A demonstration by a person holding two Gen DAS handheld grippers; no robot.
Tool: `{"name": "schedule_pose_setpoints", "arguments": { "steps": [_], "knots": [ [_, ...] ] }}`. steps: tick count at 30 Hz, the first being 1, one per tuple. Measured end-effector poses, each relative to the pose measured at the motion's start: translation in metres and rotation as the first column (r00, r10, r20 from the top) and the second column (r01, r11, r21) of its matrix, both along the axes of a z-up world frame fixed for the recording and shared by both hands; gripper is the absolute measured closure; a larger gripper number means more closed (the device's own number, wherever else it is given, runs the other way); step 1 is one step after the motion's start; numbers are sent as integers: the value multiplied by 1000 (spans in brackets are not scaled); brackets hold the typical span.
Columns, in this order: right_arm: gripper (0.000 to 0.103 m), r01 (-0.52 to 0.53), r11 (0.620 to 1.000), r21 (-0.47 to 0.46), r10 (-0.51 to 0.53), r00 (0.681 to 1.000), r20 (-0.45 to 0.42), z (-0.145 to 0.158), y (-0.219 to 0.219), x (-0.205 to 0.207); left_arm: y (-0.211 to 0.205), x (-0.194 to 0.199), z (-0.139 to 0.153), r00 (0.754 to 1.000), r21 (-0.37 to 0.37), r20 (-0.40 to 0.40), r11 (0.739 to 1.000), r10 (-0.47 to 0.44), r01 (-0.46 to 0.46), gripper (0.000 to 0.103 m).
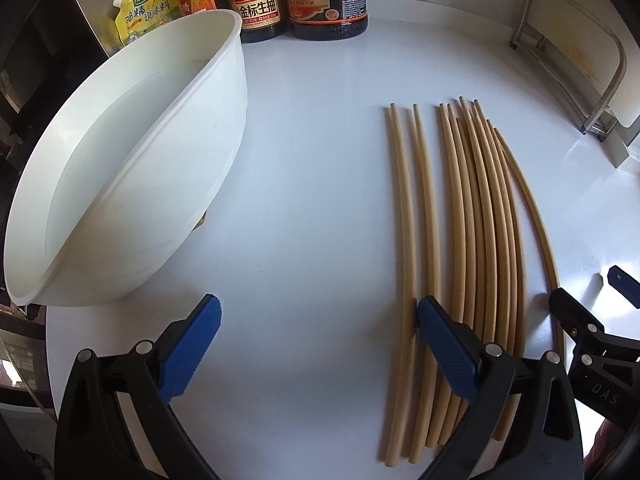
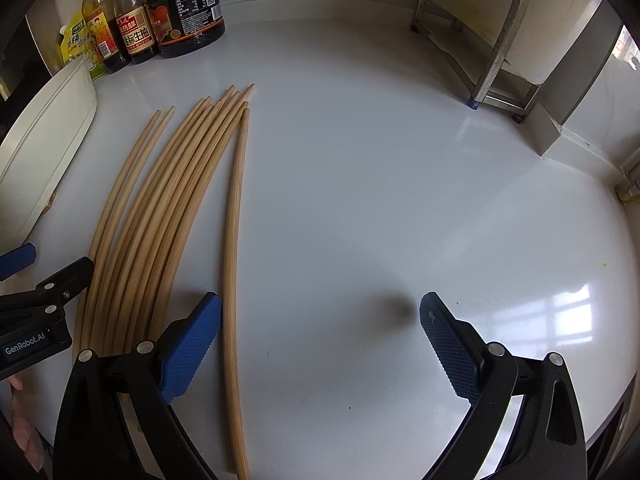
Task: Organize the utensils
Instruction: 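Move both tools down toward the pile of wooden chopsticks, then close the right gripper on one chopstick while the left gripper closes on another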
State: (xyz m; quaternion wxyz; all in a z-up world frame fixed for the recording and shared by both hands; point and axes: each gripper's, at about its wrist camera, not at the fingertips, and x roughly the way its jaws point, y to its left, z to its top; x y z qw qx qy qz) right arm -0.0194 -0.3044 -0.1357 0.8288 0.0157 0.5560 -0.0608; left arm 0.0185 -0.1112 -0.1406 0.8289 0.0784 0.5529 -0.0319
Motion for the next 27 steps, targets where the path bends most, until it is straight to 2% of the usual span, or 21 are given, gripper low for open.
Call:
{"name": "schedule_pose_setpoints", "arguments": {
  "steps": [9, 14, 16, 17, 19, 20, 23, 25, 27],
  "knots": [
    [9, 0, 1000, 4, 0, 1000, 20, 0, -2, 4, -8, 8, 1, 1000, 24, 9, 1000, 13, -14, 6],
    [9, -51, 998, -26, 53, 998, 46, 1, 7, 8, -14, 15, 0, 1000, -9, -8, 1000, -6, 6, 7],
    [15, -68, 997, -30, 69, 996, 55, 2, 11, 9, -18, 15, -1, 1000, -20, -11, 1000, -9, 9, 10],
    [18, -75, 997, -23, 77, 995, 60, 3, 12, 9, -20, 14, -1, 1000, -32, -12, 999, -16, 16, 15],
    [32, -84, 996, -15, 85, 994, 67, 5, 14, 9, -20, 18, 0, 1000, -59, -14, 998, -27, 26, 23],
    [35, -93, 996, -11, 93, 993, 70, 5, 15, 9, -21, 17, 1, 999, -71, -13, 997, -36, 35, 30],
    [50, -122, 993, -5, 122, 990, 71, 7, 19, 9, -27, 16, 3, 997, -83, -10, 994, -74, 73, 44],
    [66, -142, 990, 5, 141, 988, 69, 8, 23, 9, -32, 16, 5, 995, -94, -14, 991, -98, 96, 59],
    [77, -164, 986, -1, 163, 984, 66, 9, 28, 9, -39, 15, 6, 992, -99, -19, 987, -128, 125, 76]
  ]
}}
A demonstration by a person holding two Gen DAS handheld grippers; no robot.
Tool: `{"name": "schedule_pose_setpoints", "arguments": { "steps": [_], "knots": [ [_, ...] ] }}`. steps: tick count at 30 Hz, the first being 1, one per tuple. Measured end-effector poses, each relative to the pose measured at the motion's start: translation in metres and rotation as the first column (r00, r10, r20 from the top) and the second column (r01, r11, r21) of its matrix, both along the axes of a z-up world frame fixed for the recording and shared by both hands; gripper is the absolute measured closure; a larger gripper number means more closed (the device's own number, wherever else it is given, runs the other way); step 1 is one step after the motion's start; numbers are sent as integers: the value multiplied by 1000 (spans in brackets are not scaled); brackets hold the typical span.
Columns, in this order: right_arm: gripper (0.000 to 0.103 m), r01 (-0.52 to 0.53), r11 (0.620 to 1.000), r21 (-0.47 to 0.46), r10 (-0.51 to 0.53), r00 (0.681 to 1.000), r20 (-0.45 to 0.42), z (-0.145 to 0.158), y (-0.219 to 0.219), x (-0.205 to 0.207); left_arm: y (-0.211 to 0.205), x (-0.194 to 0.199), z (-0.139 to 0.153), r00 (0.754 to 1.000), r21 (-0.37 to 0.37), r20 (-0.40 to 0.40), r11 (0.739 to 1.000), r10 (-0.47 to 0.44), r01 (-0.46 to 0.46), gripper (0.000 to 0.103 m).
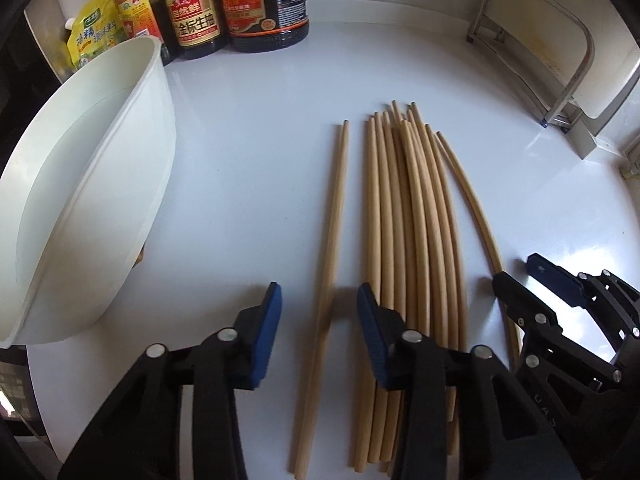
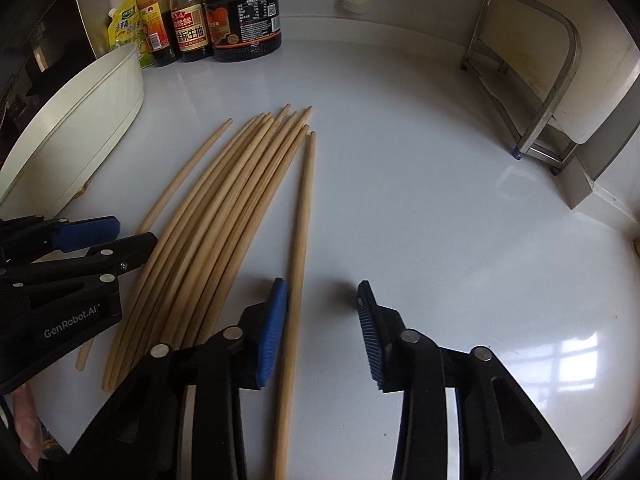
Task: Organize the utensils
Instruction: 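Close the right gripper on one chopstick while the left gripper closes on another, then carry the right gripper's chopstick over the white basin while the left carries its own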
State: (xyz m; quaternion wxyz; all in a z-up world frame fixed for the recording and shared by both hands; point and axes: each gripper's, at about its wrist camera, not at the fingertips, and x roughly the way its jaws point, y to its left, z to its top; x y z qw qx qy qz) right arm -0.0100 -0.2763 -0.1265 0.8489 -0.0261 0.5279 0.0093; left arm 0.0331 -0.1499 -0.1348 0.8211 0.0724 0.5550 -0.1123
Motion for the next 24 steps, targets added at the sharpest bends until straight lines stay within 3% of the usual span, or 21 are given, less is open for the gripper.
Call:
{"name": "schedule_pose_setpoints", "arguments": {
  "steps": [1, 3, 15, 24],
  "knots": [
    [84, -8, 1000, -3, 8, 1000, -2, 0, 2, 0, -3, -1, 0, 1000, -4, -6, 1000, -11, 11, 90],
    [95, -16, 1000, -13, 16, 1000, -6, 0, 5, 0, -9, -3, 0, 999, -20, -23, 999, -26, 25, 96],
    [97, 52, 996, 70, -51, 998, -23, 2, -13, -4, -7, 2, 0, 995, -129, -99, 992, -17, 4, 96],
    [97, 102, 987, 124, -102, 995, -9, 20, -20, -8, 9, -4, 24, 998, -125, -48, 992, -35, 29, 96]
  ]
}}
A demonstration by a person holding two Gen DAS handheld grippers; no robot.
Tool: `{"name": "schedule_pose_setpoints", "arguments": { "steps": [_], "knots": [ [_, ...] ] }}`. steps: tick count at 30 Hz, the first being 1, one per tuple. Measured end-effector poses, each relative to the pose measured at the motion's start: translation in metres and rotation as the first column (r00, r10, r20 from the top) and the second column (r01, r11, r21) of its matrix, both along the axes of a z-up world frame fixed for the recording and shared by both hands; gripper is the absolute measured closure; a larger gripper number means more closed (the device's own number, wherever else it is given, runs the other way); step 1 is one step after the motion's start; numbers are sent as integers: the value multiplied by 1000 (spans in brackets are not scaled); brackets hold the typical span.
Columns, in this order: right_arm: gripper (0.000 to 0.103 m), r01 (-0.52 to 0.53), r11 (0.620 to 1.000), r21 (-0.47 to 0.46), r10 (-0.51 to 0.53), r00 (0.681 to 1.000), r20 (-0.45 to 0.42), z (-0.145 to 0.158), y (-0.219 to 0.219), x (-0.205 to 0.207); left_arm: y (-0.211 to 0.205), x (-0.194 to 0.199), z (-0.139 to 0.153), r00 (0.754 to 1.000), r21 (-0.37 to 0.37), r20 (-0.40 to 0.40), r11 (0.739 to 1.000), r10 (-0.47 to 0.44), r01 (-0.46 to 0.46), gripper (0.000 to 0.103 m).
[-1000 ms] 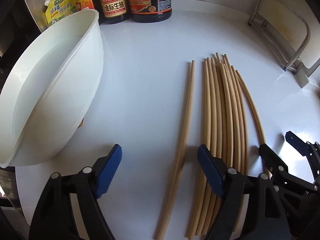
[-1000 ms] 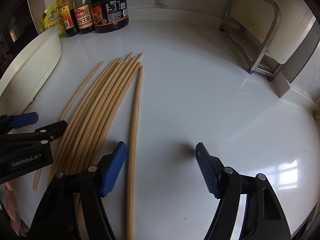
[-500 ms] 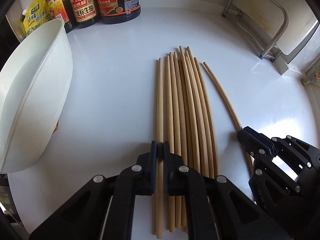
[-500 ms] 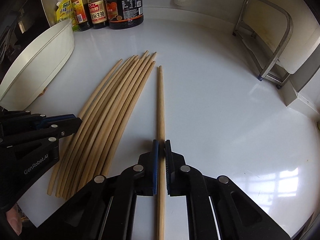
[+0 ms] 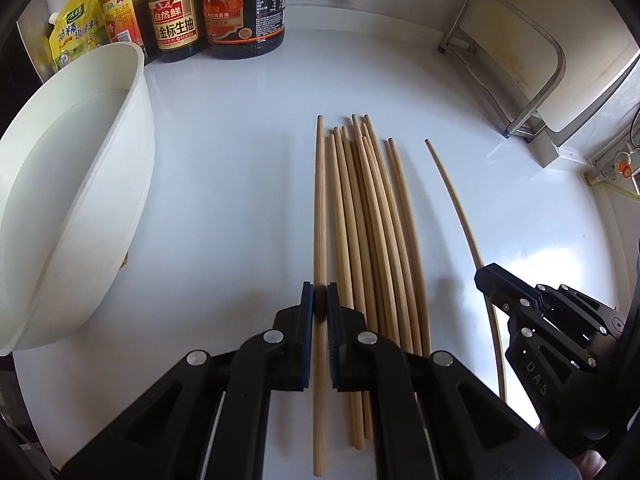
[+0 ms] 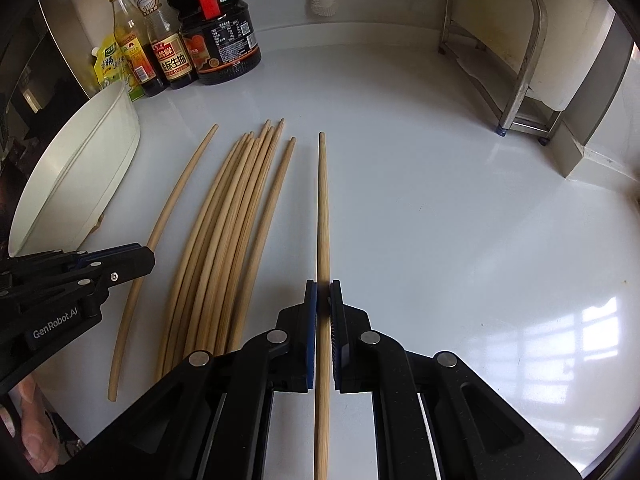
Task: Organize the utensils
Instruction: 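Carry the right gripper's chopstick over the white basin while the left carries its own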
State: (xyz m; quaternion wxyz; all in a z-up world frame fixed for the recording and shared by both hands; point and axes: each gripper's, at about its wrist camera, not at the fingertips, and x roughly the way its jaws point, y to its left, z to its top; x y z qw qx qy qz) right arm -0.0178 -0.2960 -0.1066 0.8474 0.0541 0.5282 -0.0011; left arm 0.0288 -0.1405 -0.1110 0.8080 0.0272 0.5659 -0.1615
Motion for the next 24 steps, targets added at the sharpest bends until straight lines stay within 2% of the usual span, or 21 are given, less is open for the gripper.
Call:
{"name": "schedule_pose_setpoints", "arguments": {
  "steps": [6, 11, 17, 24],
  "knots": [
    [97, 15, 998, 54, -17, 999, 44, 29, 4, 2, 15, -1, 29, 998, -4, 62, 1000, -12, 12, 96],
    [97, -12, 997, 77, 4, 994, 108, 63, 29, 13, 45, 6, 62, 993, -49, 114, 999, 20, -14, 96],
    [97, -83, 988, 127, 60, 983, 175, 94, 84, 38, 100, 20, 103, 977, -61, 201, 996, 73, -62, 96],
    [97, -179, 968, 178, 138, 966, 220, 107, 170, 80, 174, 52, 115, 964, -32, 232, 992, 127, -123, 96]
  ]
}}
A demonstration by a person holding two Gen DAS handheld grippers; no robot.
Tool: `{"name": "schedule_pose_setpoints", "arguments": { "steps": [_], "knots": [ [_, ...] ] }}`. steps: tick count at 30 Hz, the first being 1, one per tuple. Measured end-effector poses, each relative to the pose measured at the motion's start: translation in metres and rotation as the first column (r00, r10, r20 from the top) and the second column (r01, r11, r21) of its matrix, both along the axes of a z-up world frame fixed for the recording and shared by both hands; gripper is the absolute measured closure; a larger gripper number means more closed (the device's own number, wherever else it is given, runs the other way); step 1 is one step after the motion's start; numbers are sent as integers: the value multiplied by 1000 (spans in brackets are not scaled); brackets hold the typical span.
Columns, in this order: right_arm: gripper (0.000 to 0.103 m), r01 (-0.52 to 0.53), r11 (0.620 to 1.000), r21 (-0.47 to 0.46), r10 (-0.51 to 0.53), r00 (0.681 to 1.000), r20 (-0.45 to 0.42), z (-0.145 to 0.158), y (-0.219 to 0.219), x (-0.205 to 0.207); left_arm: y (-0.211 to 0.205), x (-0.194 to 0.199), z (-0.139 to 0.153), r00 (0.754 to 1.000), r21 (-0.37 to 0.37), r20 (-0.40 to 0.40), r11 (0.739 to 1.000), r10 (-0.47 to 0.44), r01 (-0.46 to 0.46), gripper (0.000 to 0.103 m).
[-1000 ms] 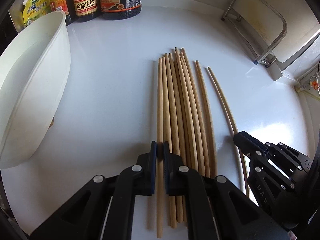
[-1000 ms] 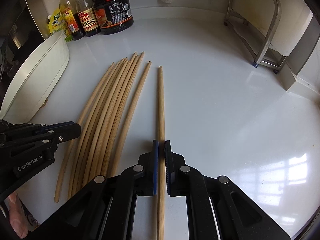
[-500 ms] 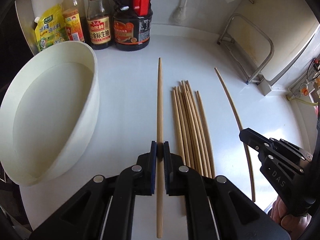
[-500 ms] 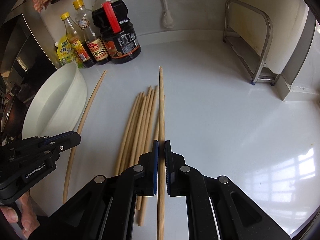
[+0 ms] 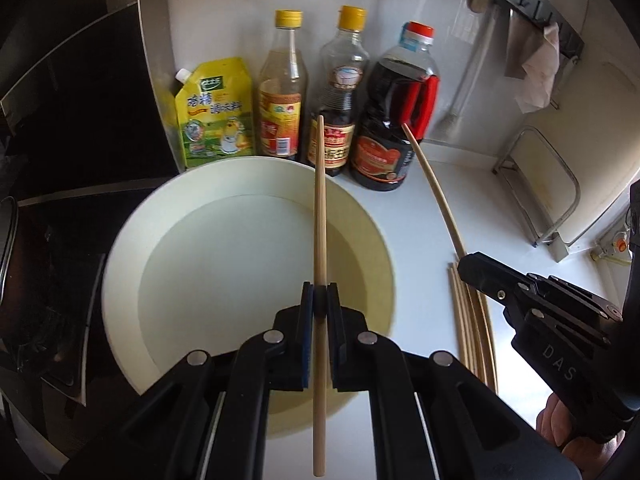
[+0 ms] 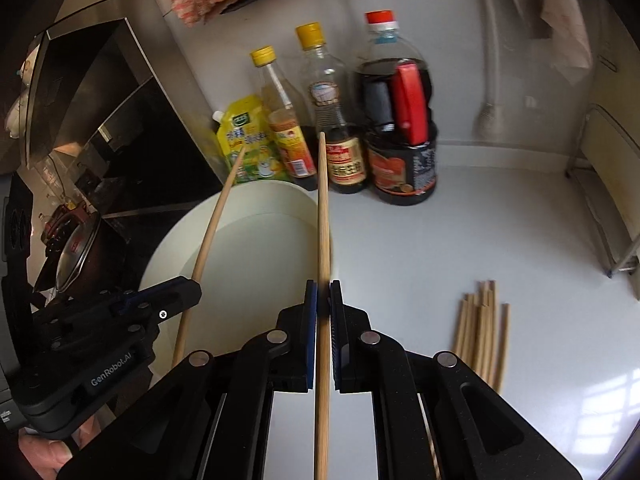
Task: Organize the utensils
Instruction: 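Carry the right gripper's chopstick over the white basin while the left carries its own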
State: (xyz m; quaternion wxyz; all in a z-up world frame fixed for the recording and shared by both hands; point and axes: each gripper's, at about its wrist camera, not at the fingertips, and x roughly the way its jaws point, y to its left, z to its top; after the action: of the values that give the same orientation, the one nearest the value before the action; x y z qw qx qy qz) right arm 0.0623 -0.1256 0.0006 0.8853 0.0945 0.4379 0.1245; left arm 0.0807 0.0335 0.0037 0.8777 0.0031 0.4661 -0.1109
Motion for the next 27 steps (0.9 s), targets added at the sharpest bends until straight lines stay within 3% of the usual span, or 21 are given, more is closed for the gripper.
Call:
{"name": "schedule_pose_setpoints", "arguments": {
  "steps": [6, 12, 20, 27],
  "knots": [
    [97, -32, 999, 21, 33, 998, -49, -15, 53, 38, 45, 30, -19, 999, 26, -32, 1000, 17, -16, 96],
    [97, -22, 1000, 19, 25, 990, -139, -47, 82, 62, 65, 55, -42, 997, 36, -81, 999, -8, 11, 96],
    [97, 14, 1000, -18, -17, 974, -226, -83, 95, 78, 75, 74, -65, 990, 49, -137, 998, -32, 39, 96],
    [97, 28, 998, -48, -40, 968, -249, -91, 95, 82, 80, 86, -73, 986, 35, -161, 998, -42, 48, 95]
  ]
}}
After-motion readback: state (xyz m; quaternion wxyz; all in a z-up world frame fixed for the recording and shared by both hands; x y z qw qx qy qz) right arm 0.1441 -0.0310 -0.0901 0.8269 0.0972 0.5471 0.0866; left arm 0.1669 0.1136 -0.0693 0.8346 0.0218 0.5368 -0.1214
